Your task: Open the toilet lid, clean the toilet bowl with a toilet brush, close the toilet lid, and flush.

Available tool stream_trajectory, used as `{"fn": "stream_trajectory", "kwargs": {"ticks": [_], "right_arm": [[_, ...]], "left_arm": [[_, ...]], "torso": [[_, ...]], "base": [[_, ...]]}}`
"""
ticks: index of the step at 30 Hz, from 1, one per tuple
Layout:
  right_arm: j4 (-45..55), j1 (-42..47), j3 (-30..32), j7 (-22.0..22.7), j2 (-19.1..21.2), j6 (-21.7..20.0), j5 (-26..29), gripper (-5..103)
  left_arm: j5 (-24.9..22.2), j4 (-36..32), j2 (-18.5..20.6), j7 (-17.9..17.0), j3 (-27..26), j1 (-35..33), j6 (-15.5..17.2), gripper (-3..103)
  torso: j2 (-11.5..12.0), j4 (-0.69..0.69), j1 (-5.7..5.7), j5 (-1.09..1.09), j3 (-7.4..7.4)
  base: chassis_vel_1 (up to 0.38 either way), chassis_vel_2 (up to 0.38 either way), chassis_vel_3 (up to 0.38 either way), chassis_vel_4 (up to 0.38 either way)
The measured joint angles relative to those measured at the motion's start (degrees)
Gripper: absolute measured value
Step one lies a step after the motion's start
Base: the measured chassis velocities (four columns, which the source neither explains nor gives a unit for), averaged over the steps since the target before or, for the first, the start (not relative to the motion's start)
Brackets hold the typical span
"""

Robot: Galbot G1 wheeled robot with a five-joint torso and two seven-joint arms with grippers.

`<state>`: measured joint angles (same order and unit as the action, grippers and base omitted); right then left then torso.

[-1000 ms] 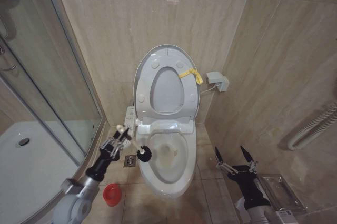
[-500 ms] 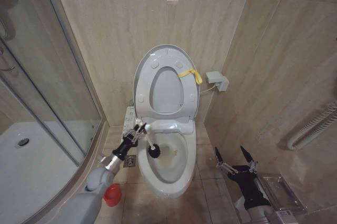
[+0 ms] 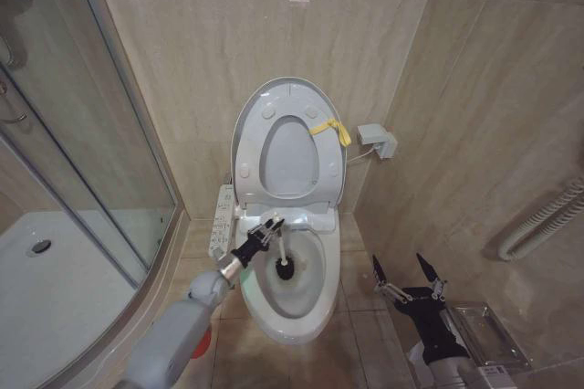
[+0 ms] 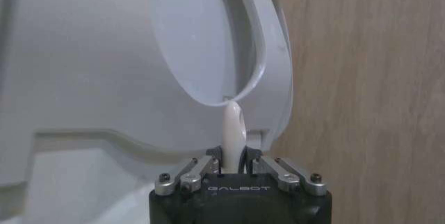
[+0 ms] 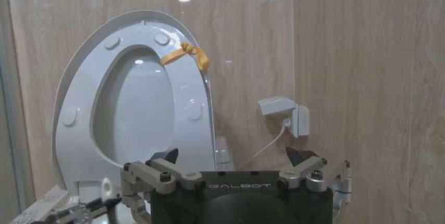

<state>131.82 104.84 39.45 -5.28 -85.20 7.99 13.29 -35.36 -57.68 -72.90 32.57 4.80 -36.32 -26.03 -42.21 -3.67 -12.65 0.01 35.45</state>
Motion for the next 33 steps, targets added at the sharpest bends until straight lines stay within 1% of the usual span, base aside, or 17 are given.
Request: {"fn": "stream_trajectory", "kwargs": {"ticks": [1,2,3,10,13,14,17,18,20,21,25,27,33], "right_arm": [[0.0,0.0,0.0,0.0,0.0,0.0,0.0,100],[0.0,0.0,0.0,0.0,0.0,0.0,0.0,100],[0.0,0.0,0.0,0.0,0.0,0.0,0.0,100],[0.0,0.0,0.0,0.0,0.0,0.0,0.0,100],[0.0,0.0,0.0,0.0,0.0,0.0,0.0,100],[0.0,0.0,0.0,0.0,0.0,0.0,0.0,100],[0.0,0.0,0.0,0.0,0.0,0.01,0.0,100],[0.0,0.0,0.0,0.0,0.0,0.01,0.0,100],[0.0,0.0,0.0,0.0,0.0,0.0,0.0,100],[0.0,0.0,0.0,0.0,0.0,0.0,0.0,100],[0.0,0.0,0.0,0.0,0.0,0.0,0.0,100],[0.0,0.0,0.0,0.0,0.0,0.0,0.0,100],[0.0,0.0,0.0,0.0,0.0,0.0,0.0,100]], "left_arm": [[0.26,1.3,-0.15,0.02,1.45,1.03,-0.07,22],[0.94,3.88,0.42,0.28,5.28,2.23,-0.6,22],[1.35,4.54,0.71,0.47,6.25,2.33,-0.88,22],[2.87,6.1,1.02,0.88,7.76,1.97,-1.77,22],[2.92,6.13,0.57,0.64,7.72,2.8,-2.06,22],[2.79,6.25,0.08,0.04,7.53,3.52,-2.2,22],[1.55,7.33,-1.98,-2.01,6.28,5.52,-3.09,22],[1.55,7.33,-1.98,-2.01,6.28,5.52,-3.09,22],[1.22,8.49,-3.97,-2.79,4.41,7.02,-4.32,22],[1.2,8.83,-4.68,-2.83,3.79,7.41,-4.71,22],[1.18,9.32,-5.45,-2.77,3.15,7.46,-5.14,22],[1.19,9.42,-5.82,-2.7,2.84,6.77,-5.31,22],[1.23,8.81,-6.91,-1.62,2.0,4.03,-5.75,22]], "torso": [[0.0,-0.01,0.0,0.0,0.0],[0.0,0.03,0.01,0.0,0.0],[-0.01,0.01,0.01,0.01,-0.02],[-0.01,0.04,0.01,0.0,-0.01],[-0.01,0.03,0.01,0.0,-0.01],[-0.01,0.01,0.01,0.0,0.0],[-0.01,-0.02,0.01,-0.01,0.0],[-0.01,-0.02,0.01,-0.01,0.0],[-0.01,-0.02,0.0,0.0,0.0],[-0.01,-0.01,0.01,0.0,0.0],[-0.01,0.0,0.01,0.0,0.0],[-0.01,0.02,0.01,0.0,0.0],[-0.01,0.02,0.01,0.0,0.0]], "base": [[0.0,0.0,0.0,0.0],[0.0,0.0,0.0,0.0],[0.0,0.0,0.0,0.0],[0.0,0.0,0.0,0.0],[0.0,0.0,0.0,0.0],[0.0,0.0,0.0,0.0],[0.0,0.0,0.0,0.0],[0.0,0.0,0.0,0.0],[0.0,0.0,0.0,0.0],[0.0,0.0,0.0,0.0],[0.0,0.0,0.0,0.0],[0.0,0.0,0.0,0.0],[0.0,0.0,0.0,0.0]]}}
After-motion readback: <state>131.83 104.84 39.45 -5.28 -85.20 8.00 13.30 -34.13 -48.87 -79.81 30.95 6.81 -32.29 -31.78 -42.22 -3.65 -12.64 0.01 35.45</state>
